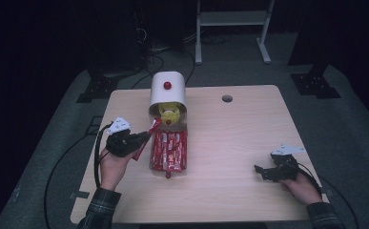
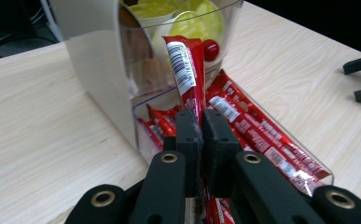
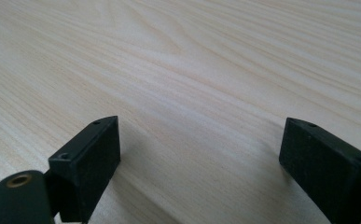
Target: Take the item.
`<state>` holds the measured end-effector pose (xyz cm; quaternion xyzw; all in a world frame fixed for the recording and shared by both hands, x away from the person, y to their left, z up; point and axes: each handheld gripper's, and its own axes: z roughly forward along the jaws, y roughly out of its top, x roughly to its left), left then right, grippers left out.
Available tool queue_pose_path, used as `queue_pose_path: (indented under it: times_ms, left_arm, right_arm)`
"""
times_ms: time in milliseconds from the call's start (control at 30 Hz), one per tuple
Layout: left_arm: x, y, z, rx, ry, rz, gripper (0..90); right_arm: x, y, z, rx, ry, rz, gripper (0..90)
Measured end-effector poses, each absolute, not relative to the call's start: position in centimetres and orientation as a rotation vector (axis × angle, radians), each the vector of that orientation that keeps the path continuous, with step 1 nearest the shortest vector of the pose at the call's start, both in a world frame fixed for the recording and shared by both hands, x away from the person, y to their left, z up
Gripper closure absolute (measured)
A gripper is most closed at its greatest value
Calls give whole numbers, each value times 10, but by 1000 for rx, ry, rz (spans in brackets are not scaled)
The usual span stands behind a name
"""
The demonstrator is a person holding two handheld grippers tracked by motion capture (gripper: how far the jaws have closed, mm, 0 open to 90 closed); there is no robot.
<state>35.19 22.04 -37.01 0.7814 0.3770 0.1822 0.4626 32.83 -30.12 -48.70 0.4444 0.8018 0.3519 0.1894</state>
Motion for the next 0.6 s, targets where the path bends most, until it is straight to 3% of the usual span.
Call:
queue_pose_path:
  times_ms: [600]
  left_arm:
    - [358,242,-381,1918,1009,463,859]
  right_arm:
    - [328,-301,-487,1250,2254,989,113]
